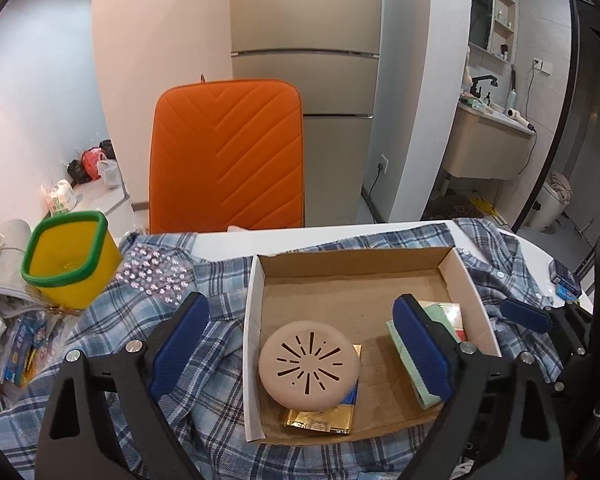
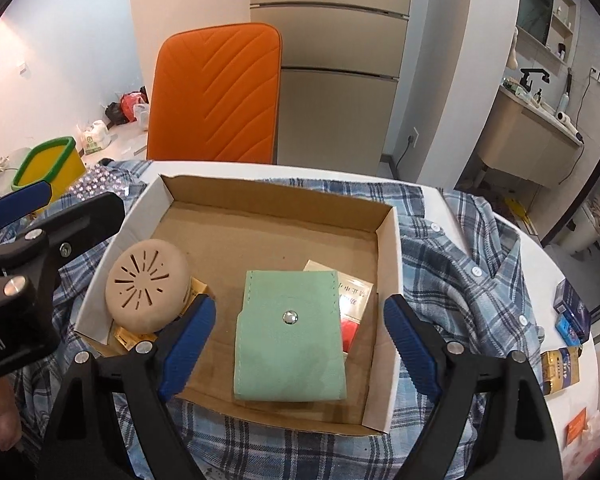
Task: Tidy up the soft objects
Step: 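Lower the beige disc into the box with left tool while right tool lowers green pouch, then open both tools and lift them away from the box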
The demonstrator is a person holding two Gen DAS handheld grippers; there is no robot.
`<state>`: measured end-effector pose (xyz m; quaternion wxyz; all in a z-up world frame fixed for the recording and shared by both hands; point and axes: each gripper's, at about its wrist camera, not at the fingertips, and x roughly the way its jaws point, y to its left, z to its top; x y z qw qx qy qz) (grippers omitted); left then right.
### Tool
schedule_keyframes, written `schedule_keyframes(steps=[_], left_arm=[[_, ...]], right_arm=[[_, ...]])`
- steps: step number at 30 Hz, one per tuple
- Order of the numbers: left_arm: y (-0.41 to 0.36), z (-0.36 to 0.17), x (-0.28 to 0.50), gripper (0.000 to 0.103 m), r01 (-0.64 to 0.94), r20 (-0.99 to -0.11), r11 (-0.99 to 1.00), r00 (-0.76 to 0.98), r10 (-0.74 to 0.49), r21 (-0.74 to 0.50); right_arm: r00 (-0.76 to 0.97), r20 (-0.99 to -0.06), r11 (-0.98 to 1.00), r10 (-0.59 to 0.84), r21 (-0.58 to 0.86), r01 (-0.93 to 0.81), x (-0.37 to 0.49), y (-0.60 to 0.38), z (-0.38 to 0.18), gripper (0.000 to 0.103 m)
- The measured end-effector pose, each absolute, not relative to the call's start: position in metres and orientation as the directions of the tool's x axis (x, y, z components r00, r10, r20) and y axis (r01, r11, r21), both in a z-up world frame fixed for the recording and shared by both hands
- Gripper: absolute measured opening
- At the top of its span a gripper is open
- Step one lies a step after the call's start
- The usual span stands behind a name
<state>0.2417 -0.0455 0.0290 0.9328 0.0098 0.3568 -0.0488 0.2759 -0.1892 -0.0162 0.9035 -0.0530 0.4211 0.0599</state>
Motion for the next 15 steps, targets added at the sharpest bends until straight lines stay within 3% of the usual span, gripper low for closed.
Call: schedule_keyframes(steps=[12,15], left_arm=[[-0.040,0.085,0.194,0.093,0.101,-0.541,0.995,0.835,-0.096,-0.021],[-0.041,0.097,0.182,0.101,0.110,-0.504,0.994,0.857,-0.104,-0.016]], right_arm=[[0.722,-0.689,0.992,0.064,-0.036,-0.121,0.245,-0.199,0.035,0.088],[0.757,-0.651,0.993,0.056,-0.045,-0.112,0.231,-0.200,0.051,0.088]])
